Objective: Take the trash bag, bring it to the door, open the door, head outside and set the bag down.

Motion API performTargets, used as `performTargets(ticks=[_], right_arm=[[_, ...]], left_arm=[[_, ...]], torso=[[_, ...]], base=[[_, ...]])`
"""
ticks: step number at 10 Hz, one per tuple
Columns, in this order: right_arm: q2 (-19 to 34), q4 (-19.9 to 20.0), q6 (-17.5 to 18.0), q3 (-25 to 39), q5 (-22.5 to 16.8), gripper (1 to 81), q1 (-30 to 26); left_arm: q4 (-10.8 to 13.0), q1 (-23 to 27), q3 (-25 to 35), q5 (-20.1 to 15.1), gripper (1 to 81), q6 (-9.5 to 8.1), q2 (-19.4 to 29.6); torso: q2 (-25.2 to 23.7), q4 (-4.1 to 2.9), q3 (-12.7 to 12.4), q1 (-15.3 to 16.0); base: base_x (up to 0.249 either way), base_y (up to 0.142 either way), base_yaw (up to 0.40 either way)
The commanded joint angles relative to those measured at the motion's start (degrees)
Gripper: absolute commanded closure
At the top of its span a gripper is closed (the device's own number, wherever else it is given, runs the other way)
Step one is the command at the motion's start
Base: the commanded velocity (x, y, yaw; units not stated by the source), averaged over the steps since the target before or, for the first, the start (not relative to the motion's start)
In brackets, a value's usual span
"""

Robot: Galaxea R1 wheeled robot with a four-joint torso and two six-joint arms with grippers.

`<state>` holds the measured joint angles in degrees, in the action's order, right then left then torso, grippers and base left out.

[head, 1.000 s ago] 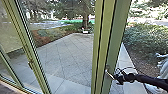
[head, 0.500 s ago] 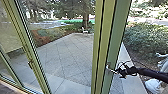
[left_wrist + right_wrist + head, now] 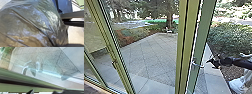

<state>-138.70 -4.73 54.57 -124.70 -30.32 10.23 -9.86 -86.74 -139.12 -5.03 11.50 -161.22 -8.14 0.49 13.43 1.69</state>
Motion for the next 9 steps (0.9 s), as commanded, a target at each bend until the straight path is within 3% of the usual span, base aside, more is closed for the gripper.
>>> performTargets(ticks=[1,4,5,6,7,8,9], right_arm=[[3.3,-11.5,-1.8,1.9,-1.4,1.0,-15.1],[3.0,-19.7,-3.8,3.5,-9.5,1.0,-18.9],[3.3,-19.9,-5.8,3.7,-10.9,1.0,-20.1],[3.7,-19.9,-8.0,3.6,-12.8,1.0,-21.1],[4.5,-19.9,-9.6,3.7,-13.4,1.0,-21.5],[5.6,-19.8,-11.4,3.7,-13.4,1.0,-21.5],[6.5,-19.9,-13.3,3.7,-13.4,1.0,-21.6]], left_arm=[[-0.6,1.5,0.4,-4.4,81.1,-0.16,0.7],[-0.6,1.5,0.4,-4.4,81.1,-0.16,0.5],[-0.6,1.5,0.4,-4.4,81.1,-0.16,0.6],[-0.7,1.5,0.4,-4.4,81.1,-0.16,0.5],[-0.7,1.5,0.4,-4.4,81.1,-0.16,0.5],[-1.0,1.5,0.4,-4.4,81.1,-0.16,0.5],[-1.0,1.5,0.4,-4.4,81.1,-0.16,0.4]], torso=[[0.0,0.0,0.0,0.0],[0.0,0.0,0.0,0.0],[0.0,2.79,-3.0,0.1],[0.0,4.43,-4.0,0.1],[0.1,5.03,-4.6,0.1],[0.1,6.38,-5.6,0.1],[0.1,5.08,-5.1,0.1]], base=[[0.0,0.0,0.0],[0.0,0.0,0.0],[0.0,0.0,0.0],[0.0,0.0,0.0],[0.0,0.0,0.0],[0.0,0.0,0.0],[0.0,0.0,0.0]])
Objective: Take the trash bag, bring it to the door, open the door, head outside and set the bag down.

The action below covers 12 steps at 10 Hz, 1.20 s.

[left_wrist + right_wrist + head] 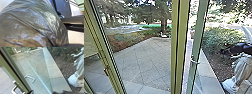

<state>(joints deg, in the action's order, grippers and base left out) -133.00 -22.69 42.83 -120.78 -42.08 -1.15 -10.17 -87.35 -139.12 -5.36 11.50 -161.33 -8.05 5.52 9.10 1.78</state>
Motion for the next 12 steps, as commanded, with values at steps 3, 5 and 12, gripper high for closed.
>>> performTargets(ticks=[3,5,12], right_arm=[[3.3,-1.9,-7.1,-0.8,-2.8,1.0,-10.8],[4.8,-3.2,-8.6,-1.0,-2.7,1.0,-10.6],[4.0,-21.3,-13.6,-6.3,-1.5,1.0,-10.9]], left_arm=[[-0.8,2.1,0.5,-4.1,81.1,-0.16,0.4],[-0.8,2.1,0.5,-4.1,81.1,-0.16,0.1],[-3.2,1.5,0.5,-5.1,81.1,-0.16,0.2]], torso=[[0.0,0.89,-0.7,-0.1],[-0.1,0.89,-0.5,-0.1],[-0.1,0.89,-0.6,-0.1]], base=[[0.0,0.0,0.0],[0.0,0.0,0.0],[0.0,0.0,0.0]])
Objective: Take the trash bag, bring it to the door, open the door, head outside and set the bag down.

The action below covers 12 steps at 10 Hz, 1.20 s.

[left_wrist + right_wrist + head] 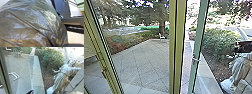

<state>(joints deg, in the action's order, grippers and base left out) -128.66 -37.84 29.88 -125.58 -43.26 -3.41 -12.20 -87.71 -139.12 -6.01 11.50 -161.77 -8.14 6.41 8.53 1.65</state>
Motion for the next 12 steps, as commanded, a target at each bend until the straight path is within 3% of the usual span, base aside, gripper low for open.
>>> performTargets(ticks=[1,4,6,9,10,11,12], right_arm=[[-1.1,-9.4,-0.5,-3.4,0.6,1.0,-8.1],[-1.7,-13.3,-1.1,-8.3,3.8,1.0,-5.9],[-2.2,-13.8,-1.1,-11.0,7.2,1.0,-3.0],[-2.2,-14.2,-1.7,-13.2,9.2,1.0,-0.7],[-2.2,-14.5,-1.7,-13.9,9.8,1.0,-0.2],[-2.2,-14.5,-1.7,-14.7,10.6,1.0,0.0],[-2.2,-14.5,-1.8,-15.4,10.7,1.0,0.2]], left_arm=[[-1.9,1.8,0.4,-4.4,81.1,-0.16,0.9],[-3.3,1.8,0.5,-5.0,81.1,-0.16,0.7],[-3.9,1.8,0.4,-5.7,81.1,-0.16,0.7],[-4.0,1.5,0.4,-5.7,81.1,-0.16,0.8],[-4.0,1.5,0.5,-5.7,81.1,-0.16,0.8],[-4.0,1.5,0.5,-5.7,81.1,-0.16,0.7],[-4.0,1.5,0.5,-5.7,81.1,-0.16,0.7]], torso=[[0.0,0.0,0.0,0.0],[0.0,0.0,0.0,0.0],[0.0,0.0,0.0,0.0],[0.0,0.0,0.0,0.0],[0.0,1.28,0.0,0.0],[0.0,0.02,0.0,0.0],[0.0,0.02,0.0,0.0]], base=[[0.0,0.0,0.0],[0.0,0.0,0.0],[0.0,0.0,0.0],[0.0,0.0,0.0],[0.0,0.0,0.0],[0.0,0.0,0.0],[0.0,0.0,0.0]])
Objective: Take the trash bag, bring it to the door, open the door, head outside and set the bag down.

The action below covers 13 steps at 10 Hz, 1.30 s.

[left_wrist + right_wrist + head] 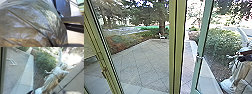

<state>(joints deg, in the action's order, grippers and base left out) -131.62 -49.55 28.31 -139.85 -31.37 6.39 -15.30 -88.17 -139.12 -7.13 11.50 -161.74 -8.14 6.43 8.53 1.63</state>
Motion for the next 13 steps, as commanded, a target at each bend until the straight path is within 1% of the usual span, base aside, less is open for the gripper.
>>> performTargets(ticks=[1,2,3,4,5,6,7,8,9,10,11,12,13], right_arm=[[0.9,-2.7,-0.2,-1.5,-1.1,1.0,-9.2],[1.2,-2.7,-0.2,-1.8,0.0,1.0,-8.2],[1.1,-2.8,-0.2,-2.3,0.2,1.0,-7.2],[1.1,-2.8,-0.2,-2.4,0.5,1.0,-6.9],[1.2,-2.7,-0.1,-2.6,0.8,1.0,-6.3],[1.1,-2.7,-0.1,-2.7,1.0,1.0,-5.9],[1.0,-2.7,-0.1,-2.8,1.3,1.0,-5.8],[0.9,-2.7,-0.1,-3.0,1.3,1.0,-5.8],[1.0,-2.7,-0.1,-3.4,1.4,1.0,-5.8],[1.0,-2.7,-0.1,-3.5,1.6,1.0,-5.5],[1.0,-2.6,-0.1,-3.6,1.7,1.0,-5.1],[1.0,-2.3,-0.1,-3.8,1.7,1.0,-5.0],[1.0,-2.0,0.0,-3.8,1.7,1.0,-5.0]], left_arm=[[-0.9,1.9,0.5,-4.6,81.1,-0.16,0.7],[-0.9,1.8,0.4,-4.6,81.1,-0.16,0.6],[-0.9,1.8,0.4,-4.6,81.1,-0.16,0.6],[-0.9,1.8,0.4,-4.6,81.1,-0.16,0.6],[-0.9,1.8,0.4,-4.6,81.1,-0.16,0.6],[-0.9,1.8,0.5,-4.6,81.1,-0.16,0.6],[-0.9,1.7,0.5,-4.6,81.1,-0.16,0.5],[-0.9,1.6,0.5,-4.6,81.1,-0.16,0.5],[-0.9,1.5,0.5,-4.6,81.1,-0.16,0.6],[-0.8,1.4,0.4,-4.6,81.1,-0.16,0.6],[-0.8,1.5,0.5,-4.6,81.1,-0.16,0.5],[-0.8,1.5,0.5,-4.6,81.1,-0.16,0.6],[-0.8,1.5,0.5,-4.6,81.1,-0.16,0.6]], torso=[[0.0,0.0,0.0,0.0],[0.0,0.0,0.0,0.0],[0.0,2.21,0.0,0.0],[0.0,4.21,0.0,0.0],[0.0,5.12,0.0,0.0],[0.0,2.07,0.0,0.0],[0.0,3.47,0.0,0.0],[0.0,4.35,0.0,0.0],[0.0,4.59,0.0,0.0],[0.0,4.57,1.7,0.0],[0.0,4.57,2.0,0.0],[0.0,4.57,0.6,0.0],[0.0,4.57,1.2,0.0]], base=[[0.0,0.0,0.0],[0.0,0.0,0.0],[0.0,0.0,0.0],[0.0,0.0,0.0],[0.0,0.0,0.0],[0.0,0.0,0.0],[0.0,0.0,0.0],[0.0,0.0,0.0],[0.0,0.0,0.0],[0.0,0.0,0.0],[0.0,0.0,0.0],[0.0,0.0,0.0],[0.0,0.0,0.0]])
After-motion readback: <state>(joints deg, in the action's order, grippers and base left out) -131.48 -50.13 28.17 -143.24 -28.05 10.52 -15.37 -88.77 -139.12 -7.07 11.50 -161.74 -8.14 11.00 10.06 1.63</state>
